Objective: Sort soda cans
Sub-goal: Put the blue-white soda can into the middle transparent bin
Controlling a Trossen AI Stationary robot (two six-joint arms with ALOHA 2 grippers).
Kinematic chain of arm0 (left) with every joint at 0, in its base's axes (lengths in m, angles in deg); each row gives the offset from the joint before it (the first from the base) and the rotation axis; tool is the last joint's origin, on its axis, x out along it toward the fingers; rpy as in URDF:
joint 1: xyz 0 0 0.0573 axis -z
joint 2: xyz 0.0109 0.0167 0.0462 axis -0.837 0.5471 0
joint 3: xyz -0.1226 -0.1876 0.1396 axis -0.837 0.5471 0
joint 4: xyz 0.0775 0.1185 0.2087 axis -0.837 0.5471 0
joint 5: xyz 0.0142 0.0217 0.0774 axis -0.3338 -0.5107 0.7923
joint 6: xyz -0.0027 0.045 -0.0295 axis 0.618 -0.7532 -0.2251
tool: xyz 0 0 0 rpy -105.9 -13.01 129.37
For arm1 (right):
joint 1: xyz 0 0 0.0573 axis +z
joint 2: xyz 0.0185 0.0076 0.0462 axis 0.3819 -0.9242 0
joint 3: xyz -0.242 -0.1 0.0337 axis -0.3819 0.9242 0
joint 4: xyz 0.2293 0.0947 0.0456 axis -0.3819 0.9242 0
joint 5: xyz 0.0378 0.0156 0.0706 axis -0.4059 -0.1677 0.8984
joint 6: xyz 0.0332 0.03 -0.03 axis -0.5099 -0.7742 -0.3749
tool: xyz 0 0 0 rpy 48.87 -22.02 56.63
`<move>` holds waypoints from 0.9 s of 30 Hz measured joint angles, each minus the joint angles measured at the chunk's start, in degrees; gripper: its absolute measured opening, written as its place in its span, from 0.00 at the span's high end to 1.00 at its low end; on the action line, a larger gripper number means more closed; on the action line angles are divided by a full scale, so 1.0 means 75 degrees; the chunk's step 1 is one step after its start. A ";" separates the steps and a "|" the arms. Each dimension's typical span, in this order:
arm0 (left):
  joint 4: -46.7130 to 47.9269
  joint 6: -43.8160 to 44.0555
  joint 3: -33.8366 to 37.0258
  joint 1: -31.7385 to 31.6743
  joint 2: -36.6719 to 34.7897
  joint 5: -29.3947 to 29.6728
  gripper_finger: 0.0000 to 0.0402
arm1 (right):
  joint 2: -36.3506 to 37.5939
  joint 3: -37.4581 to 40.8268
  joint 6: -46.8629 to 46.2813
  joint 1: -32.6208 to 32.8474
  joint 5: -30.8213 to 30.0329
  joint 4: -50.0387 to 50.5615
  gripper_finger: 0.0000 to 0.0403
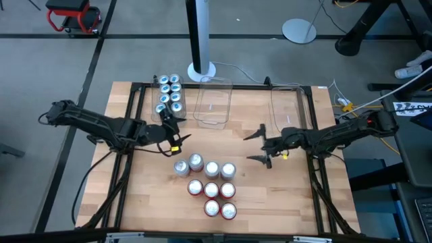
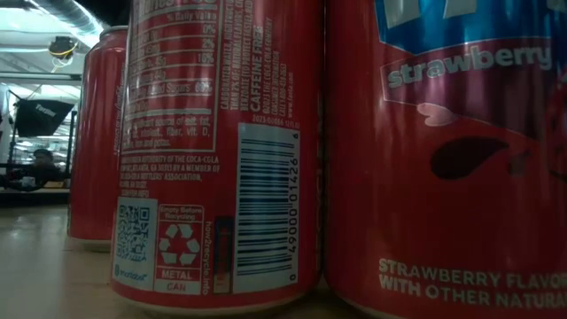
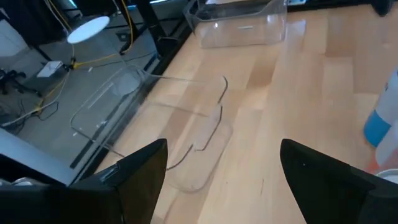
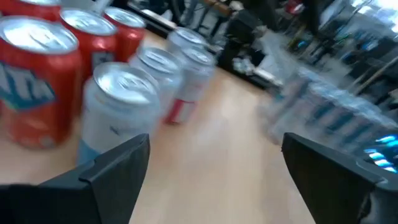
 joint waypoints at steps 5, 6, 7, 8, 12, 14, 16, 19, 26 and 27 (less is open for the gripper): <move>0.0161 0.0338 0.0001 0.0175 0.0137 -0.0002 0.25 | -0.1323 -0.1130 -0.0454 0.0431 0.0323 0.0078 0.09; 0.0152 0.0426 0.0001 0.0210 0.0153 -0.0002 0.25 | -0.1517 -0.1364 -0.0517 0.0453 0.0382 0.0189 0.09; 0.0120 0.0462 0.0001 0.0252 0.0162 -0.0002 0.25 | -0.1682 -0.1572 -0.0566 0.0451 0.0480 0.0347 0.09; 0.0115 0.0483 0.0001 0.0288 0.0167 -0.0002 0.25 | -0.1821 -0.1741 -0.0622 0.0450 0.0580 0.0571 0.09; 0.0099 0.0433 0.0001 0.0357 0.0164 0.0000 0.25 | -0.2369 -0.2279 -0.0992 0.0424 0.0782 0.1274 0.09; 0.0086 0.0447 0.0001 0.0357 0.0164 -0.0002 0.25 | -0.2575 -0.2492 -0.1109 0.0423 0.1011 0.1267 0.09; 0.0086 0.0465 0.0001 0.0357 0.0164 -0.0001 0.25 | -0.2690 -0.2607 -0.1187 0.0426 0.1174 0.1320 0.09; 0.0087 0.0446 0.0001 0.0357 0.0165 -0.0002 0.25 | -0.2721 -0.2688 -0.1347 0.0432 0.1300 0.1302 0.09; 0.0095 0.0433 0.0001 0.0357 0.0164 -0.0002 0.25 | -0.2886 -0.2690 -0.1645 0.0438 0.1279 0.1313 0.09; 0.0098 0.0433 0.0001 0.0357 0.0164 -0.0002 0.25 | -0.2956 -0.2688 -0.1668 0.0481 0.1306 0.1262 0.09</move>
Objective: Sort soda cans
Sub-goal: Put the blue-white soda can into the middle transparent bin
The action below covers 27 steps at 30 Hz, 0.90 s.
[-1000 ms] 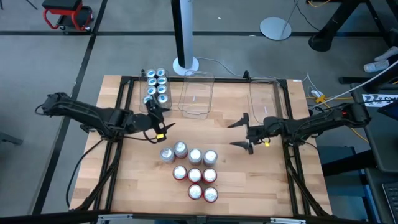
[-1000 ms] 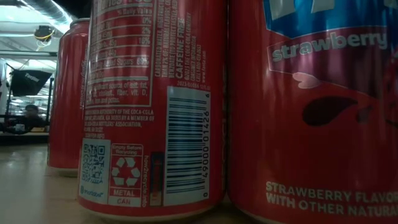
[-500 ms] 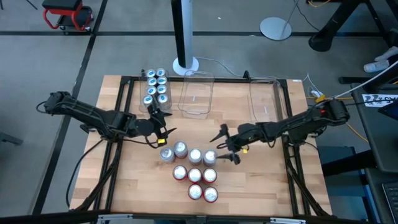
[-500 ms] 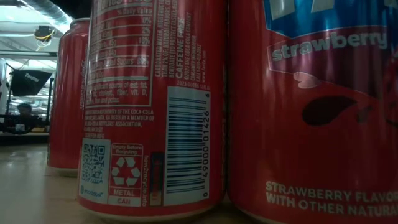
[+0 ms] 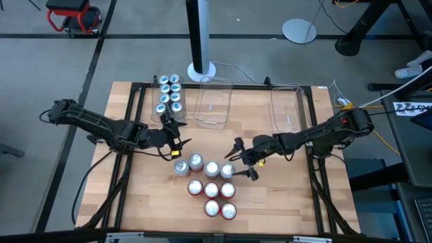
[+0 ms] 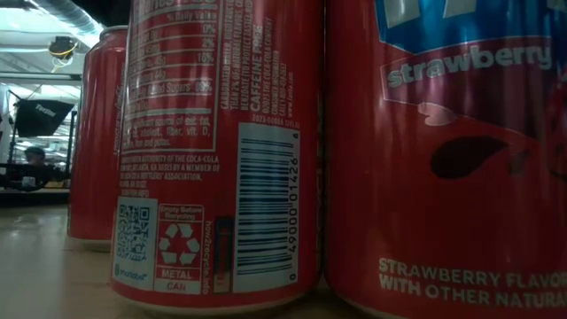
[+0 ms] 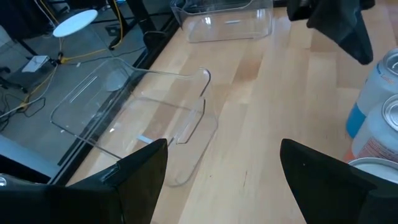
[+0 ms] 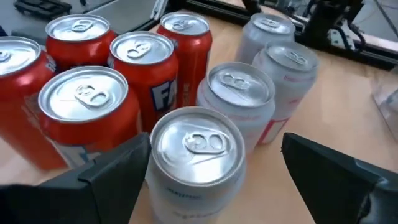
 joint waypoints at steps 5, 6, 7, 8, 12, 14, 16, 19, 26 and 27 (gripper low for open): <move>-0.0007 -0.0037 0.0000 0.0000 0.0000 0.0001 0.25 | -0.0365 0.0003 0.0030 0.0071 -0.0070 -0.0036 0.09; -0.0006 -0.0065 0.0000 0.0000 0.0000 0.0000 0.25 | -0.0422 0.0003 0.0029 0.0071 -0.0070 -0.0082 0.09; -0.0004 -0.0086 0.0000 0.0000 0.0000 0.0000 0.25 | -0.0481 0.0003 0.0037 0.0071 -0.0070 -0.0203 0.09; -0.0007 -0.0099 0.0000 0.0000 0.0000 0.0001 0.25 | -0.0539 0.0003 0.0069 0.0071 -0.0070 -0.0354 0.09; -0.0004 -0.0093 0.0000 0.0000 0.0000 0.0000 0.25 | -0.0746 0.0006 0.0089 0.0071 -0.0047 -0.0771 0.09; -0.0004 -0.0093 0.0000 0.0000 0.0000 0.0000 0.25 | -0.0817 0.0006 0.0089 0.0071 -0.0010 -0.0827 0.09; -0.0003 -0.0093 0.0000 -0.0003 0.0000 0.0000 0.25 | -0.0905 0.0006 0.0090 0.0110 -0.0016 -0.0925 0.09; -0.0004 -0.0093 0.0000 -0.0003 0.0000 0.0000 0.25 | -0.1101 0.0006 0.0092 0.0169 -0.0073 -0.1313 0.09; -0.0004 -0.0064 0.0000 -0.0003 0.0000 0.0000 0.25 | -0.1331 0.0009 0.0236 0.0193 -0.0092 -0.1786 0.09; -0.0004 -0.0061 0.0000 -0.0003 0.0000 0.0000 0.25 | -0.1331 0.0009 0.0297 0.0193 -0.0124 -0.1828 0.09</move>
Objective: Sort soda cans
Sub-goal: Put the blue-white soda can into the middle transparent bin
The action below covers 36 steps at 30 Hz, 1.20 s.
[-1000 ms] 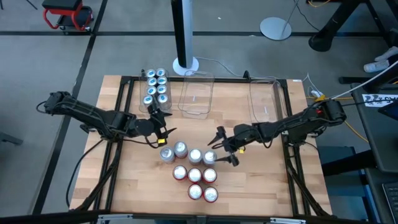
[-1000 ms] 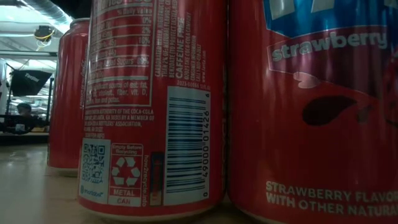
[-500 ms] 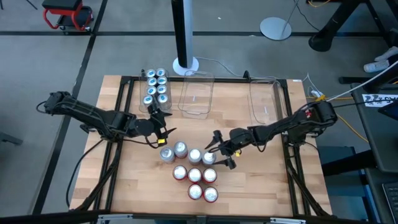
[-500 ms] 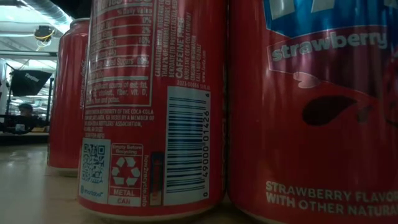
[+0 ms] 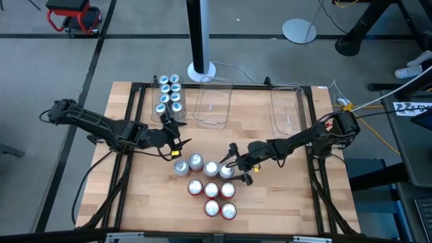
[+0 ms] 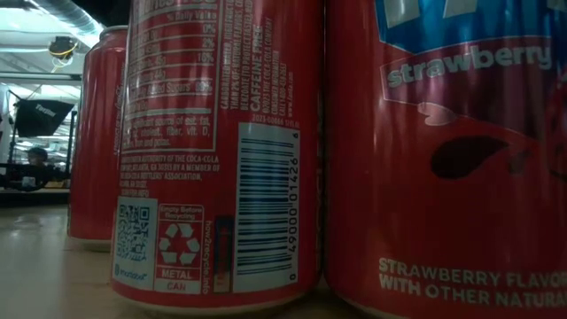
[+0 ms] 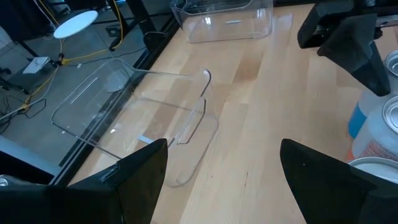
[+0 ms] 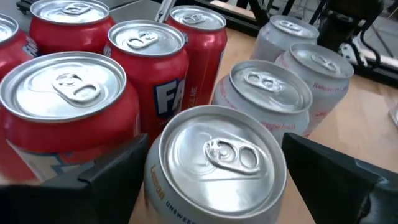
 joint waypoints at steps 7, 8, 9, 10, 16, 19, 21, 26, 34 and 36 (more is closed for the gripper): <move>0.0000 -0.0089 0.0000 0.0000 0.0000 0.0000 0.25 | 0.0000 0.0000 0.0194 0.0009 -0.0011 -0.0117 0.17; 0.0000 -0.0087 0.0000 0.0000 0.0000 0.0000 0.25 | 0.0000 0.0000 0.0200 0.0009 -0.0011 -0.0122 0.20; 0.0000 -0.0082 0.0000 0.0000 0.0000 0.0000 0.25 | 0.0000 -0.0003 0.0222 0.0006 -0.0013 -0.0125 0.23; 0.0000 -0.0082 0.0000 0.0000 0.0000 0.0000 0.25 | 0.0003 -0.0001 0.0254 0.0004 0.0005 -0.0125 0.27; 0.0000 -0.0058 0.0000 0.0000 0.0000 0.0000 0.25 | 0.0024 -0.0003 0.0514 0.0000 0.0227 -0.0065 0.31; 0.0000 -0.0055 0.0000 0.0000 0.0000 0.0000 0.25 | 0.0089 -0.0009 0.0696 0.0000 0.0255 0.0101 0.31; 0.0000 -0.0055 0.0000 0.0000 0.0000 0.0000 0.25 | 0.0161 -0.0009 0.0814 0.0003 0.0261 0.0189 0.31; 0.0003 -0.0082 0.0000 0.0000 0.0000 0.0000 0.25 | 0.0695 0.0023 0.0983 0.0000 0.0246 0.0640 0.31; 0.0001 -0.0286 0.0000 -0.0006 0.0000 0.0000 0.25 | 0.2271 0.0009 0.1631 -0.0114 -0.0420 0.2061 0.31; 0.0007 -0.0212 0.0000 -0.0009 0.0000 0.0001 0.25 | 0.2670 0.0006 0.1746 -0.0218 -0.0430 0.2193 0.31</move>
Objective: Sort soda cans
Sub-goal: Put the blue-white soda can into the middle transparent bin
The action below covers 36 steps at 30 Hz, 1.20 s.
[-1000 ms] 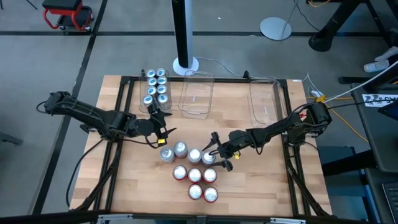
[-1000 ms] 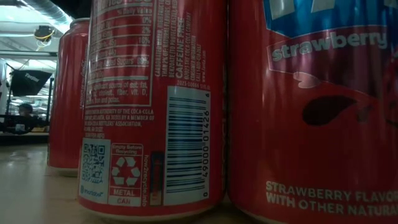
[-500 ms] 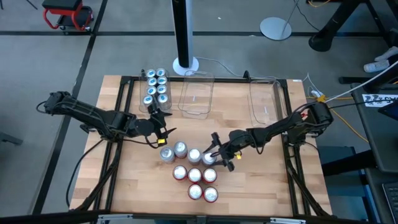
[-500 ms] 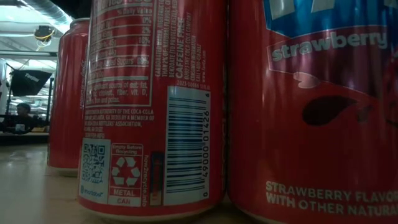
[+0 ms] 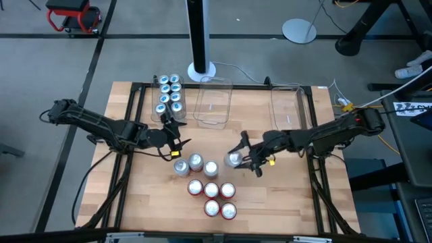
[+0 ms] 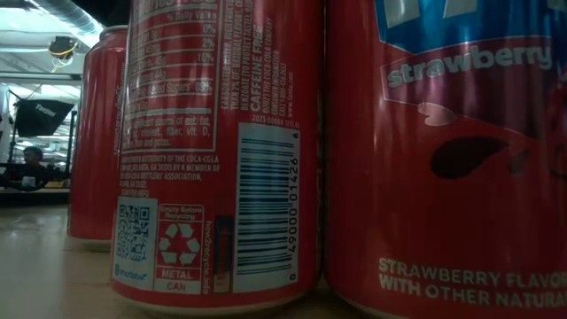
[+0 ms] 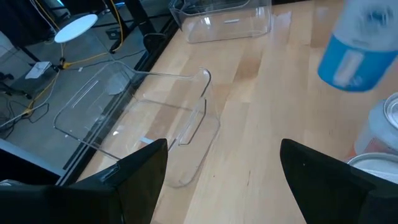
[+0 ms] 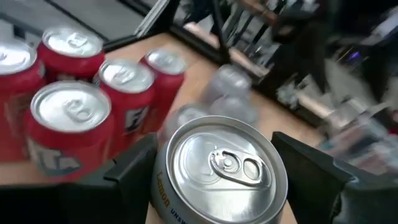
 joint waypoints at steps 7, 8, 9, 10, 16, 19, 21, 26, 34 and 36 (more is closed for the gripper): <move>0.0010 0.0308 0.0000 0.0000 0.0000 -0.0001 0.25 | 0.1317 0.0000 0.0579 -0.0676 0.0007 0.0850 0.31; 0.0013 0.0308 0.0000 0.0000 0.0000 -0.0001 0.25 | 0.1493 0.0000 0.0676 -0.0815 0.0008 0.0953 0.31; 0.0012 0.0311 0.0000 0.0000 -0.0001 -0.0001 0.25 | 0.1629 0.0002 0.0762 -0.0970 0.0011 0.0997 0.31; 0.0010 0.0311 0.0000 0.0000 -0.0003 0.0000 0.25 | 0.1754 0.0000 0.0867 -0.1151 0.0053 0.0994 0.31; 0.0001 0.0319 0.0000 0.0000 -0.0003 0.0002 0.25 | 0.1974 -0.0229 0.1513 -0.2603 0.0405 0.1085 0.31; 0.0087 0.0370 0.0000 0.0030 -0.0003 -0.0001 0.25 | 0.1727 -0.0564 0.1902 -0.3329 0.0656 0.1034 0.31; 0.0199 0.0472 0.0000 0.0109 -0.0003 0.0000 0.25 | 0.1486 -0.0803 0.2075 -0.3778 0.0881 0.1042 0.31; 0.0205 0.0524 0.0037 0.0238 -0.0003 -0.0002 0.25 | 0.0524 -0.1547 0.2234 -0.4763 0.1550 0.1051 0.31; 0.0138 0.0532 0.0325 0.0265 -0.0003 -0.0004 0.25 | -0.1251 -0.2710 0.2257 -0.5678 0.1973 0.1056 0.31; 0.0132 0.0533 0.0338 0.0265 -0.0003 -0.0001 0.25 | -0.1603 -0.2942 0.2258 -0.5886 0.2115 0.1065 0.31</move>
